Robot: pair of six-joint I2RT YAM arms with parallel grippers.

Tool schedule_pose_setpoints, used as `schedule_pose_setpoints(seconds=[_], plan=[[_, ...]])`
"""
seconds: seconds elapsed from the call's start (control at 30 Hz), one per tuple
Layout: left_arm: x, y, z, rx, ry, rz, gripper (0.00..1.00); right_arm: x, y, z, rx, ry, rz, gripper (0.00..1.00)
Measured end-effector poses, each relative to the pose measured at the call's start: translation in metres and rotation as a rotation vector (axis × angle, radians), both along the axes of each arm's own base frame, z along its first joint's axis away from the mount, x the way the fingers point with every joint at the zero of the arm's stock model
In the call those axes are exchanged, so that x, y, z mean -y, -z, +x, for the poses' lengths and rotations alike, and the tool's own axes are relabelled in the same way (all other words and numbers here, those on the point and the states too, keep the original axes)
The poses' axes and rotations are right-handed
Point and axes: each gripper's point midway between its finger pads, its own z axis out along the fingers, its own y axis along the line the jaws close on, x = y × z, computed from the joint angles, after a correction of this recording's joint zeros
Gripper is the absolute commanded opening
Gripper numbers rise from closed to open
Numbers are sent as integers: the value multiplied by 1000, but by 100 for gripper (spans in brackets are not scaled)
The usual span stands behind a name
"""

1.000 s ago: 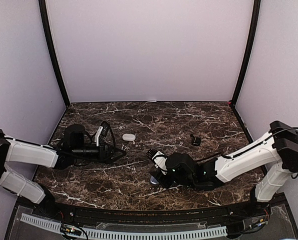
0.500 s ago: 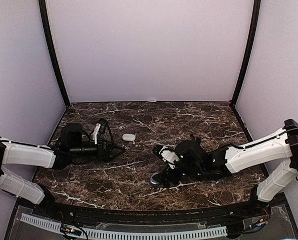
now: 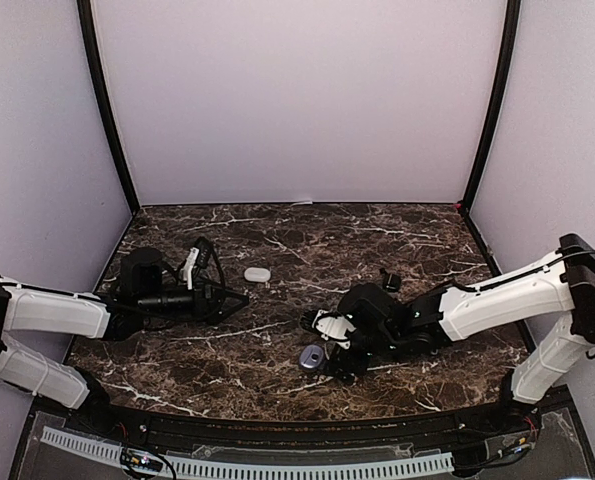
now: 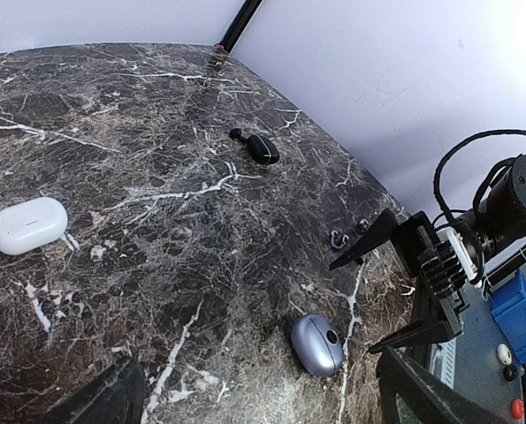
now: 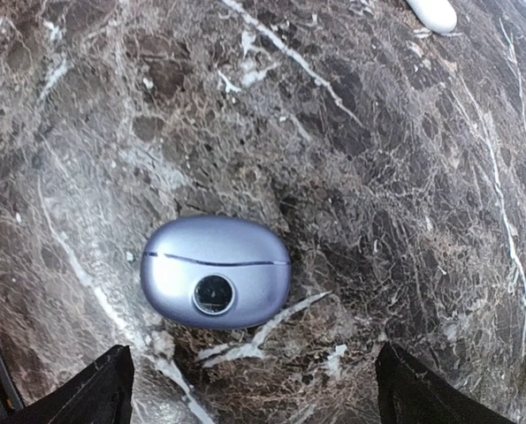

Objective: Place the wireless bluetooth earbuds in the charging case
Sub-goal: Pick up the charging case from the center of the board.

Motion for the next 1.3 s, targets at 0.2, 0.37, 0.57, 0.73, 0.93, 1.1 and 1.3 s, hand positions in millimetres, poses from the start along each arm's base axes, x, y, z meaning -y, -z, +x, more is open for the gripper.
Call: schedule_pose_setpoints(seconds=[0.2, 0.37, 0.57, 0.73, 0.93, 1.1, 1.3], plan=[[-1, 1, 2, 2, -14, 5, 94, 10, 20, 3, 22, -12, -93, 95], [-2, 1, 4, 5, -25, 9, 94, 10, 34, 10, 36, 1, -136, 94], [-3, 2, 4, 5, -28, 11, 94, -6, 32, 22, 76, 8, -117, 94], [-3, 3, 4, 2, -29, 14, 94, -19, 31, 29, 101, -10, -109, 94], [-3, 4, 4, -1, -29, 17, 93, -32, 31, 33, 97, -42, -101, 90], [-3, 4, 4, -2, -28, 17, 93, -35, 34, 35, 27, -60, -84, 86], [-3, 5, 3, -6, -27, 19, 93, -30, 39, 35, -79, -74, -57, 81]])
